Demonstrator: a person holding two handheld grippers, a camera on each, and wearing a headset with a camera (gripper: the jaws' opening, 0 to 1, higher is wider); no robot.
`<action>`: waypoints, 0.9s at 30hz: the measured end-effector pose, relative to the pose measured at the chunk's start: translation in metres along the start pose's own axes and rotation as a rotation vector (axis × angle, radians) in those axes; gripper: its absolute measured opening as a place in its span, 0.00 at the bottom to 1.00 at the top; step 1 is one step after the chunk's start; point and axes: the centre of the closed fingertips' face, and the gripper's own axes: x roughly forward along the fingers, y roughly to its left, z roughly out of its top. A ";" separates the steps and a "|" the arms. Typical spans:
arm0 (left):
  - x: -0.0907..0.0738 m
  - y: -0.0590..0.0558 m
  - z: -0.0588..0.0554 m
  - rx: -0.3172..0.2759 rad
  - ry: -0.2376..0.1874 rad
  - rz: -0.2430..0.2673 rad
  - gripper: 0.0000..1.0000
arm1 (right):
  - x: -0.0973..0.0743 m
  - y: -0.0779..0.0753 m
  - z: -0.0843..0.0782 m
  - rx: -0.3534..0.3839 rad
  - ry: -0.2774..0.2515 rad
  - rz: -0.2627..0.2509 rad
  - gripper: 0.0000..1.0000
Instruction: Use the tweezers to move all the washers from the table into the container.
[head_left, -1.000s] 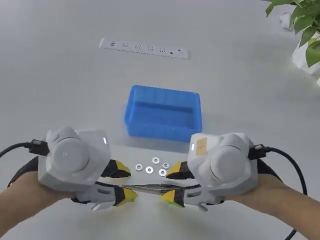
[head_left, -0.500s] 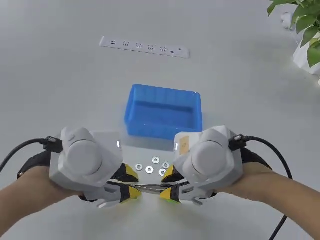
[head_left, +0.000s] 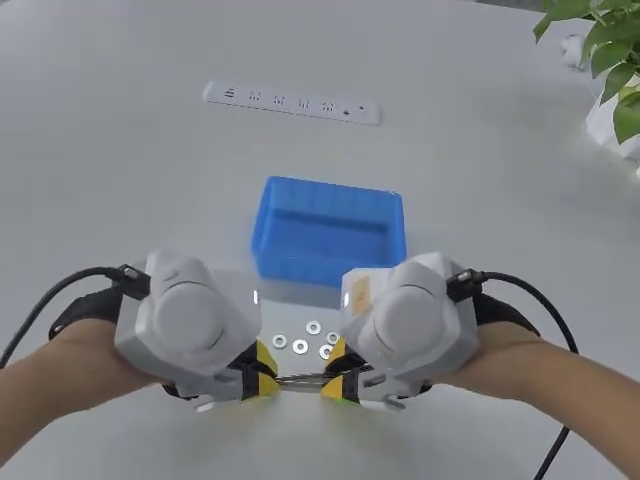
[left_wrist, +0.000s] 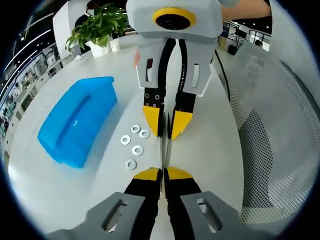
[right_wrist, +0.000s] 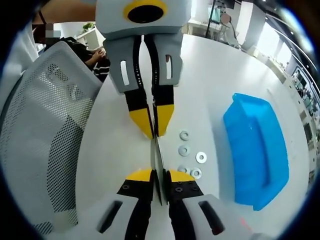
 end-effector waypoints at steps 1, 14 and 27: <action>0.000 0.000 0.000 0.008 0.008 -0.003 0.06 | 0.000 0.000 0.000 -0.005 0.002 -0.001 0.11; -0.012 -0.003 0.017 0.072 0.007 -0.007 0.06 | -0.003 0.001 0.000 -0.113 -0.005 -0.039 0.08; -0.045 0.000 0.041 0.122 -0.068 0.034 0.07 | -0.020 -0.002 0.020 0.002 -0.249 -0.129 0.06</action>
